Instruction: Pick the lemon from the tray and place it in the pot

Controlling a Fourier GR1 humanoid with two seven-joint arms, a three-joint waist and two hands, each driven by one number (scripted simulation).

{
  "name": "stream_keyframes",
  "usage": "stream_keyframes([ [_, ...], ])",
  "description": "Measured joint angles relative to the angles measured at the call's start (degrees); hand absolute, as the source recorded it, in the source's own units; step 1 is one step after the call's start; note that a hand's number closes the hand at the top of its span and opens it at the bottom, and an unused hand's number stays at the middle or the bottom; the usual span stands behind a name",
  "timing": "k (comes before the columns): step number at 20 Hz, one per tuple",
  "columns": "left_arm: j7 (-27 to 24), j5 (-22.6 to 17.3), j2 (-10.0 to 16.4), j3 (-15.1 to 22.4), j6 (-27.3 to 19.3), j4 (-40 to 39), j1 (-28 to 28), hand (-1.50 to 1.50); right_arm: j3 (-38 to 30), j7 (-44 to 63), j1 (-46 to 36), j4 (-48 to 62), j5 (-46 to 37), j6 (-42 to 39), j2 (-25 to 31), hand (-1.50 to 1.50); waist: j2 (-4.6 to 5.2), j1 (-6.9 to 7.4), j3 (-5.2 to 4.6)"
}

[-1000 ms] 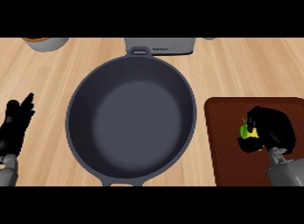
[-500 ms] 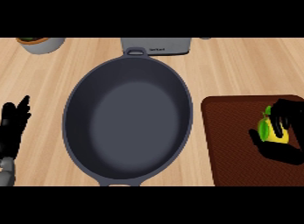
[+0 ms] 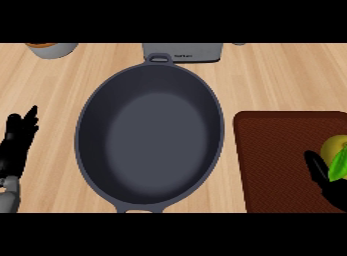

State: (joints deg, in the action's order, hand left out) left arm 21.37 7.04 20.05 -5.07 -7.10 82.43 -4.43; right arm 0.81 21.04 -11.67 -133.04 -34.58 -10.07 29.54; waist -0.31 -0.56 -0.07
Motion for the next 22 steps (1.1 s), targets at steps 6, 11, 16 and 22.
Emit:
stream_keyframes([
  [6,0.78,0.1,0.0,-0.21,0.88,0.16,-1.11,0.0,7.21,15.09,-15.0,0.11,1.02,-8.39,-3.22,1.5,0.09,0.81,-0.07],
  [11,0.18,0.67,-0.88,0.23,0.86,0.53,-0.6,0.0,13.94,26.86,-28.34,5.25,1.55,-12.43,-9.99,1.5,0.13,1.27,-0.09],
  [16,-0.16,0.74,-0.57,-0.65,1.35,-0.83,-1.41,0.0,18.49,30.96,-36.6,14.59,-0.17,-12.43,-17.61,1.5,0.22,1.25,-0.06],
  [22,1.81,1.46,-1.46,-0.09,1.21,1.12,-1.48,0.0,22.57,29.89,-38.93,26.96,-3.03,-10.57,-24.86,1.5,0.32,1.33,0.01],
])
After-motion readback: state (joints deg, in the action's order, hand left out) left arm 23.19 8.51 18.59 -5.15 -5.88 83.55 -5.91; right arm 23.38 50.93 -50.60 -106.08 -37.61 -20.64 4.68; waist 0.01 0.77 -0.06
